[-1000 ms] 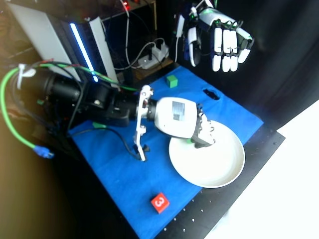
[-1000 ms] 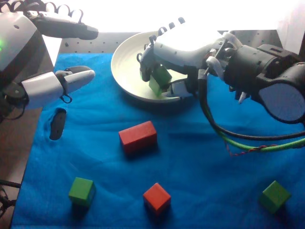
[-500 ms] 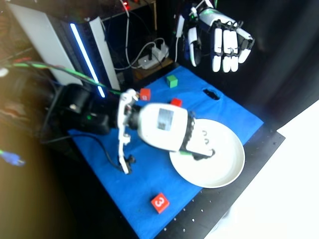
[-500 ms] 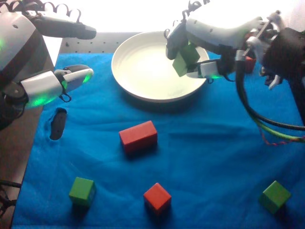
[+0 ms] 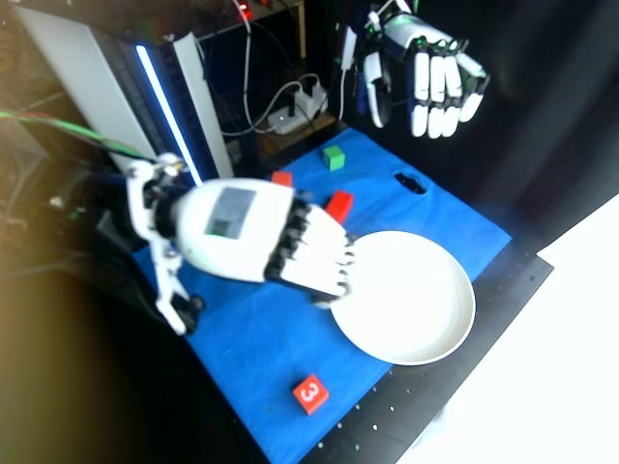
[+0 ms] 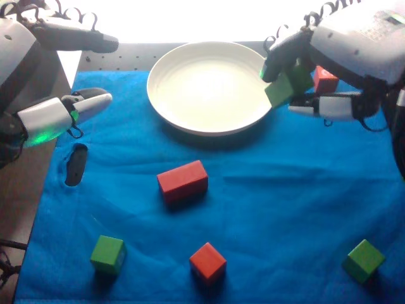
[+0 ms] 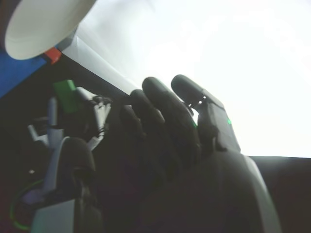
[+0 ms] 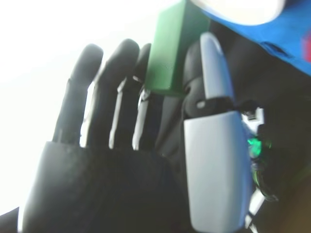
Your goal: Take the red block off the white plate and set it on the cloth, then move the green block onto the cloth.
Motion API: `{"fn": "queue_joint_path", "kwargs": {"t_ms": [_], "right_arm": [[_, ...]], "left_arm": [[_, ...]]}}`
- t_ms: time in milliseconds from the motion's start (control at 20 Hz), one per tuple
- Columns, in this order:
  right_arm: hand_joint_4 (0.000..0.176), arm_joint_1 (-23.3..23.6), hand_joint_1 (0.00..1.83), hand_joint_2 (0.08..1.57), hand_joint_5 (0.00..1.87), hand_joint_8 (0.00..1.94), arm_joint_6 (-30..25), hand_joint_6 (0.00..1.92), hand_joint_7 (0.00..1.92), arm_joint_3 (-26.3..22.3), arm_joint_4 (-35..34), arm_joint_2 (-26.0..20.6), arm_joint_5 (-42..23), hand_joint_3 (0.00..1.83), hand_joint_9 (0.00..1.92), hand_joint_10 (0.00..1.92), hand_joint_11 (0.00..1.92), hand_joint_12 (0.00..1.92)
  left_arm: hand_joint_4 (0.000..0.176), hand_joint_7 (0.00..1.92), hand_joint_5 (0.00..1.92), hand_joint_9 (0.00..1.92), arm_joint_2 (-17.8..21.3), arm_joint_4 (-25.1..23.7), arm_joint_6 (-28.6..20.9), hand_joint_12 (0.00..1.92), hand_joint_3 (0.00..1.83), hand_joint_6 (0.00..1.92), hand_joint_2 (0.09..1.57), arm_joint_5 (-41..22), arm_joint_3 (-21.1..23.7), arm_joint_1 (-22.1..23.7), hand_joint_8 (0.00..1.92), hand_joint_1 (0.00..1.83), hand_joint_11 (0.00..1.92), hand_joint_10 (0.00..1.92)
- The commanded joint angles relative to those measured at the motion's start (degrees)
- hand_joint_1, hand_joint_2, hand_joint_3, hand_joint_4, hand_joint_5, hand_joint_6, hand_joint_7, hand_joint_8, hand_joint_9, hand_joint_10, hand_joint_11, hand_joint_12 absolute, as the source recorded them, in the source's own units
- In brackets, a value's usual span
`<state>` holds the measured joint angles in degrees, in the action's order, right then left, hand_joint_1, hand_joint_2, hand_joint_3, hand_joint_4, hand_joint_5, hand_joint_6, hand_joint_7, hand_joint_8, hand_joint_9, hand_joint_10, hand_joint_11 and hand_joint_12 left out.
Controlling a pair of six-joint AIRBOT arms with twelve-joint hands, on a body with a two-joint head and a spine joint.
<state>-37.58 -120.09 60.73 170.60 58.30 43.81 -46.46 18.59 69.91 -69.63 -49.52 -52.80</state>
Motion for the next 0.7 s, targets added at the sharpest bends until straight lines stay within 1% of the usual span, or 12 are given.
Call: {"fn": "queue_joint_path", "kwargs": {"t_ms": [0, 50, 100, 150, 250, 300, 350, 400, 450, 500, 550, 650], "right_arm": [[0.000, -0.03, 1.38, 1.14, 0.87, 1.08, -0.94, 1.11, 0.99, -0.31, 1.97, -0.98, 10.65, 0.00, 0.86, 1.29, 0.77, 1.66], [0.000, -1.00, 1.38, 1.14, 0.90, 1.14, -1.46, 1.07, 0.96, -1.00, 1.97, -1.56, 12.07, 0.00, 0.82, 1.33, 0.74, 1.72], [0.000, -2.21, 1.37, 1.15, 0.91, 1.13, -1.84, 1.10, 0.94, -1.77, 1.97, -2.12, 13.60, 0.00, 0.80, 1.35, 0.72, 1.75], [0.000, -3.81, 1.47, 1.14, 0.89, 1.13, -2.51, 1.11, 0.91, -2.50, 1.97, -2.74, 15.47, 0.00, 0.85, 1.25, 0.72, 1.65], [0.000, -7.20, 1.49, 1.13, 0.91, 1.08, -4.94, 1.07, 0.91, -3.79, 1.97, -3.77, 18.62, 0.00, 0.87, 1.20, 0.73, 1.66], [0.000, -8.60, 1.49, 1.13, 0.91, 1.09, -5.02, 1.04, 0.91, -4.64, 1.36, -4.30, 19.89, 0.00, 0.87, 1.22, 0.73, 1.67], [0.000, -9.39, 1.40, 1.12, 0.94, 1.08, -5.02, 1.03, 0.92, -5.22, 1.12, -4.65, 20.57, 0.00, 0.89, 1.28, 0.84, 1.65], [0.000, -10.32, 1.38, 1.13, 0.95, 1.08, -5.03, 1.06, 0.92, -6.02, 1.01, -5.16, 21.58, 0.00, 0.88, 1.30, 0.86, 1.66], [0.000, -11.13, 1.47, 1.12, 0.93, 1.05, -5.03, 1.05, 0.91, -6.74, 0.89, -5.63, 22.60, 0.00, 0.89, 1.21, 0.79, 1.63], [0.000, -11.84, 1.49, 1.12, 0.95, 1.02, -5.04, 1.03, 0.92, -7.27, 0.74, -5.97, 23.38, 0.00, 0.91, 1.17, 0.78, 1.61], [0.000, -12.69, 1.41, 1.11, 0.98, 0.98, -5.04, 1.01, 0.96, -8.05, 0.56, -6.46, 24.63, 0.00, 0.94, 1.22, 0.91, 1.64], [0.000, -13.95, 1.39, 1.18, 1.00, 0.98, -5.04, 1.00, 0.98, -9.07, 0.23, -7.00, 26.03, 0.00, 0.92, 1.26, 0.91, 1.71]], "left_arm": [[0.000, 0.73, 0.80, 0.45, 0.43, -0.92, 0.02, 1.21, 0.00, 0.00, 1.15, -7.56, 0.32, -0.05, 0.03, 0.88, 0.00, 0.43], [0.000, 0.73, 0.80, 0.49, 0.61, -0.63, 0.02, 1.22, 0.00, 0.00, 1.14, -8.08, 0.53, -0.60, 0.02, 0.89, 0.00, 0.35], [0.000, 0.73, 0.79, 0.52, 0.66, -0.41, 0.02, 1.21, 0.00, 0.00, 1.15, -8.64, 0.66, -1.06, 0.01, 0.88, 0.00, 0.29], [0.000, 0.73, 0.79, 0.54, 0.66, -0.28, 0.01, 1.21, 0.00, 0.00, 1.16, -9.01, 0.75, -1.34, 0.01, 0.88, 0.02, 0.27], [0.000, 0.72, 0.77, 0.55, 0.66, -0.27, 0.01, 1.24, 0.00, 0.00, 1.17, -9.26, 0.85, -1.41, 0.00, 0.86, 0.03, 0.27], [0.000, 0.72, 0.77, 0.55, 0.66, -0.22, 0.01, 1.25, 0.00, 0.00, 1.17, -9.54, 0.91, -1.49, 0.00, 0.84, 0.02, 0.27], [0.000, 0.72, 0.78, 0.55, 0.66, -0.14, 0.01, 1.26, 0.00, 0.00, 1.16, -9.82, 0.98, -1.60, 0.00, 0.85, 0.03, 0.27], [0.000, 0.72, 0.78, 0.55, 0.66, -0.03, 0.01, 1.26, 0.00, 0.01, 1.16, -10.18, 1.08, -1.86, 0.00, 0.85, 0.03, 0.27], [0.000, 0.72, 0.78, 0.56, 0.66, 0.12, 0.01, 1.26, 0.00, 0.01, 1.16, -10.64, 1.17, -2.23, 0.01, 0.86, 0.04, 0.27], [0.000, 0.74, 0.79, 0.58, 0.67, 0.27, 0.01, 1.21, 0.00, 0.01, 1.15, -10.95, 1.25, -2.47, 0.01, 0.88, 0.07, 0.26], [0.000, 0.74, 0.79, 0.58, 0.70, 0.44, 0.01, 1.16, 0.00, 0.01, 1.15, -11.29, 1.34, -2.70, 0.01, 0.88, 0.09, 0.24], [0.000, 0.73, 0.79, 0.60, 0.70, 0.55, 0.01, 1.14, 0.00, 0.00, 1.14, -11.47, 1.45, -2.86, 0.00, 0.89, 0.06, 0.16]]}}
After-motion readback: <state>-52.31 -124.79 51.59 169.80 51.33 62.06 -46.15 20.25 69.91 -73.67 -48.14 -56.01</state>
